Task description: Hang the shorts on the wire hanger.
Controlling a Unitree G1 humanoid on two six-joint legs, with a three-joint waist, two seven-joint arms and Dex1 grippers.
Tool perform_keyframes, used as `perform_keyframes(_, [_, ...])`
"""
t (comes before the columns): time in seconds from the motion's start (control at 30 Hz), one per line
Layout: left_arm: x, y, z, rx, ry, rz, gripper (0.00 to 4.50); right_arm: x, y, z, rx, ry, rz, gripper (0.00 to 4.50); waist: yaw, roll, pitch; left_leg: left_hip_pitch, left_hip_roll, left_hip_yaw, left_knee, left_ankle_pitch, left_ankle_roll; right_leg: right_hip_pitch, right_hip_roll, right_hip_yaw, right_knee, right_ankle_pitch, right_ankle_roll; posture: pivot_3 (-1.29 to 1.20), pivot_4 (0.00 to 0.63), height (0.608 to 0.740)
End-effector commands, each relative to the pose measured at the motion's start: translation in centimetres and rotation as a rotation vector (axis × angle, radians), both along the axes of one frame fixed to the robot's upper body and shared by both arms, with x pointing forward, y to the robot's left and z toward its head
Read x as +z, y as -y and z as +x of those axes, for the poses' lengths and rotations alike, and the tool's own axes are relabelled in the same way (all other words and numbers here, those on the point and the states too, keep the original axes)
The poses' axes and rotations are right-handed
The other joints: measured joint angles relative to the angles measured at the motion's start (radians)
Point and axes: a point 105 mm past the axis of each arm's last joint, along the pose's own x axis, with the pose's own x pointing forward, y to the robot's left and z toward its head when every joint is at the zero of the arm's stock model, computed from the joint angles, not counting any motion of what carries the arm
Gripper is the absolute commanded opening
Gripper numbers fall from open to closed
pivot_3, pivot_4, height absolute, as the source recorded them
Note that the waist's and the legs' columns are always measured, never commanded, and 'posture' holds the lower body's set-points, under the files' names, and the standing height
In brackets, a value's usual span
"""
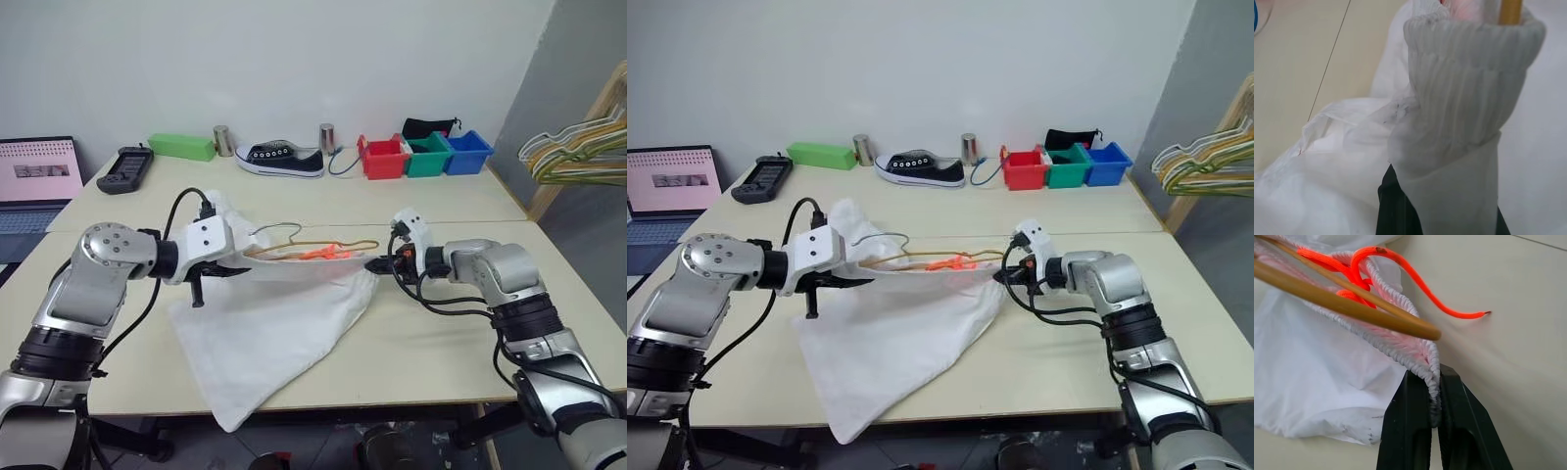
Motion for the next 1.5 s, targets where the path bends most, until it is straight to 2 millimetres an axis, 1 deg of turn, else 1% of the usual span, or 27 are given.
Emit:
perform_keyframes(0.03, [0.4,-0.8,0.0,0.011,0.026,0.061,0.0,2.0,0.7,0.3,0.003,0.102,-0.041,0.02,0.0,0.0,0.0,0.0,0.0,0.0,0.0,0.0,0.0,0.0,0.0,0.0,0.0,0.0,0.0,-0.15,0.006,0.74])
perform_keyframes(0.13, [-0.1,-0.9,-0.2,0.01,0.016,0.089,0.0,3.0,1.0,0.4,0.009,0.153,-0.069,0.02,0.0,0.0,0.0,0.0,0.0,0.0,0.0,0.0,0.0,0.0,0.0,0.0,0.0,0.0,0.0,-0.15,0.007,0.74])
perform_keyframes(0.27, [-0.1,-1.0,-0.3,0.003,0.012,0.093,0.0,4.3,1.3,0.5,0.013,0.205,-0.094,0.02,0.0,0.0,0.0,0.0,0.0,0.001,0.0,0.0,0.0,0.0,0.0,0.001,0.0,0.0,0.0,-0.16,0.007,0.74])
perform_keyframes(0.4, [0.3,-1.0,0.1,0.006,0.029,0.081,0.0,4.5,1.5,0.6,0.013,0.218,-0.11,0.02,-0.001,0.0,0.0,0.0,0.0,0.0,0.0,0.0,0.0,0.0,0.0,0.0,0.0,0.0,0.0,-0.16,0.007,0.74])
perform_keyframes(0.57, [-0.2,-1.4,-0.4,0.001,-0.012,0.111,0.0,4.6,2.1,0.8,0.015,0.241,-0.144,0.02,-0.001,0.0,0.0,0.0,0.0,0.001,0.0,0.0,0.0,0.0,0.0,0.001,0.0,0.0,0.0,-0.17,0.012,0.74])
perform_keyframes(0.67, [-0.9,-2.5,-0.5,0.012,-0.021,0.19,0.0,5.8,2.4,0.9,0.034,0.294,-0.175,0.02,-0.001,0.0,0.0,0.0,0.0,0.002,0.0,0.0,0.0,-0.001,0.0,0.001,-0.001,0.0,0.0,-0.17,0.012,0.74])
perform_keyframes(0.73, [-1.6,-3.6,-0.3,0.016,-0.01,0.278,0.0,6.9,2.3,0.8,0.059,0.337,-0.193,0.02,-0.002,0.001,0.001,0.0,0.0,0.002,0.0,0.0,0.0,-0.001,0.0,0.002,0.0,0.0,0.0,-0.17,0.012,0.74])
perform_keyframes(0.83, [-1.8,-4.1,0.3,0.031,0.014,0.308,0.0,8.2,1.7,0.5,0.092,0.391,-0.209,0.02,-0.004,0.001,0.001,0.0,0.001,0.002,0.0,0.0,0.0,-0.002,0.0,0.002,0.0,0.0,0.0,-0.18,0.01,0.74])
perform_keyframes(0.87, [-1.9,-4.1,0.5,0.03,0.024,0.313,0.0,8.8,1.2,0.2,0.107,0.412,-0.206,0.02,-0.004,0.001,0.001,0.0,0.001,0.002,0.0,0.0,0.0,-0.002,0.0,0.002,0.0,-0.001,0.001,-0.18,0.009,0.74])
perform_keyframes(0.93, [-1.7,-3.7,1.2,0.031,0.06,0.299,0.0,9.8,0.2,-0.2,0.127,0.448,-0.204,0.02,-0.004,0.001,0.001,-0.001,0.001,0.002,-0.001,0.0,0.0,-0.002,0.0,0.002,0.0,-0.001,0.001,-0.19,0.008,0.74])
perform_keyframes(0.97, [-1.6,-3.1,1.7,0.037,0.087,0.277,0.0,10.3,-0.5,-0.5,0.141,0.465,-0.194,0.02,-0.004,0.001,0.001,-0.001,0.001,0.002,-0.001,0.0,0.0,-0.002,0.0,0.002,0.0,-0.001,0.001,-0.19,0.008,0.74])
perform_keyframes(1.03, [-0.8,-1.2,3.3,0.058,0.169,0.19,0.0,11.3,-3.0,-1.6,0.197,0.502,-0.155,0.02,-0.003,0.001,0.001,-0.001,0.001,0.002,-0.001,0.0,0.0,-0.002,0.0,0.002,-0.001,-0.001,0.001,-0.19,0.006,0.74])
perform_keyframes(1.07, [-0.5,-0.5,3.7,0.063,0.191,0.162,0.0,11.5,-3.8,-2.0,0.213,0.511,-0.143,0.02,-0.002,0.001,0.001,-0.001,0.0,0.002,0.0,0.0,0.0,-0.002,0.0,0.002,0.0,-0.001,0.001,-0.2,0.003,0.74])
perform_keyframes(1.13, [-0.1,0.6,4.4,0.063,0.236,0.121,0.0,11.6,-5.2,-2.5,0.227,0.528,-0.134,0.02,-0.003,0.001,0.0,-0.002,0.0,0.001,0.0,0.0,0.0,-0.003,0.0,0.001,0.0,-0.001,0.001,-0.2,0.003,0.74])
perform_keyframes(1.2, [0.1,2.2,4.7,0.044,0.254,0.078,0.0,10.8,-6.4,-2.6,0.244,0.564,-0.174,0.02,-0.005,0.0,0.0,-0.002,0.001,0.001,0.0,0.0,0.0,-0.003,0.0,0.001,0.0,0.0,0.001,-0.2,0.0,0.74])
perform_keyframes(1.27, [0.2,3.0,4.8,0.03,0.255,0.057,0.0,10.3,-6.7,-2.5,0.244,0.587,-0.204,0.02,-0.006,0.0,0.0,-0.002,0.001,0.001,0.0,0.0,0.0,-0.003,0.0,0.002,0.0,0.0,0.0,-0.2,0.0,0.74])
perform_keyframes(1.3, [0.3,3.3,4.8,0.028,0.259,0.049,0.0,10.2,-6.6,-2.2,0.233,0.6,-0.222,0.02,-0.006,0.0,0.0,-0.002,0.0,0.001,0.0,0.0,0.0,-0.003,0.0,0.002,0.0,0.001,-0.002,-0.2,0.0,0.74])
perform_keyframes(1.4, [0.5,4.0,4.8,0.018,0.267,0.029,0.0,10.0,-6.1,-1.4,0.221,0.634,-0.276,0.02,-0.007,0.0,0.0,-0.002,0.0,0.001,0.0,0.0,0.0,-0.004,0.0,0.002,0.0,0.001,-0.002,-0.2,0.0,0.74])
perform_keyframes(1.47, [0.6,4.2,4.8,0.015,0.273,0.022,0.0,9.7,-5.5,-1.3,0.241,0.657,-0.325,0.61,-0.007,0.0,0.0,-0.002,0.0,0.001,0.0,0.0,0.0,-0.003,0.0,0.002,0.0,0.001,-0.002,-0.2,0.0,0.74])
perform_keyframes(1.5, [0.6,4.2,4.8,0.015,0.274,0.021,0.0,9.6,-5.4,-1.2,0.247,0.662,-0.335,0.69,-0.007,0.0,0.0,-0.002,0.0,0.001,0.0,0.0,0.0,-0.003,0.0,0.002,0.0,0.001,-0.002,-0.2,0.0,0.74])
